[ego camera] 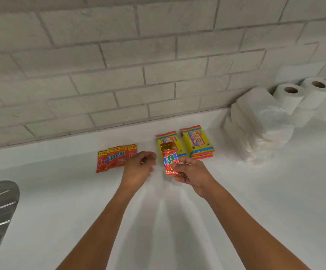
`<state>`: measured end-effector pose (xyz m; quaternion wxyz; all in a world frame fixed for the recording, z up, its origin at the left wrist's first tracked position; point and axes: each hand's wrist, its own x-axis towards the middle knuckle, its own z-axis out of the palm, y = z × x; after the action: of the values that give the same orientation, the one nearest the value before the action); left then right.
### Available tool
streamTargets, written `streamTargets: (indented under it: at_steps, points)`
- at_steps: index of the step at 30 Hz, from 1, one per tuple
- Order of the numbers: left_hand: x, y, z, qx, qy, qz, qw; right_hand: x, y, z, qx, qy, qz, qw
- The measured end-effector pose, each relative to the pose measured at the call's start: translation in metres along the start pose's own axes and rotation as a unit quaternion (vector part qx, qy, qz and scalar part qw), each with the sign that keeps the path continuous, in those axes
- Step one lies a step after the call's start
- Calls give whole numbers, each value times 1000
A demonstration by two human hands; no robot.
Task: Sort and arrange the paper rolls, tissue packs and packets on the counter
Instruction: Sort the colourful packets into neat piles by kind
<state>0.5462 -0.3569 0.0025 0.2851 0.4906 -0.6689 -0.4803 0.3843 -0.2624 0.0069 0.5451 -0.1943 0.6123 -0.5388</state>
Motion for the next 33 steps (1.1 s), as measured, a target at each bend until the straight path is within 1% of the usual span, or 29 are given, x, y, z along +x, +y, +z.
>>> streamTargets:
  at_steps: [3, 6, 10, 15, 19, 25, 31, 33]
  points:
    - [-17, 5, 8, -44, -5, -2, 999, -5, -1, 10, 2, -35, -14, 999]
    - [-25, 7, 12, -57, 5, -3, 998, -10, -1, 17, -3, -66, -29, 997]
    - [-26, 6, 8, -64, 25, -16, 997, -12, 1, 21, -25, -74, -25, 997]
    - [-4, 3, -5, -23, 57, -37, 997, -16, 12, 11, -54, -70, 17, 996]
    - [27, -5, -16, 19, 75, -77, 994, -20, 29, -5, -82, -77, 40, 993]
    - [68, -19, -23, 23, 60, -109, 992, -25, 44, -28, -96, -62, 56, 992]
    - [95, -28, -17, 66, 75, -138, 985, -22, 45, -43, -98, -40, 54, 993]
    - [103, -34, -14, 94, 82, -144, 982, -20, 44, -47, -100, -31, 58, 993]
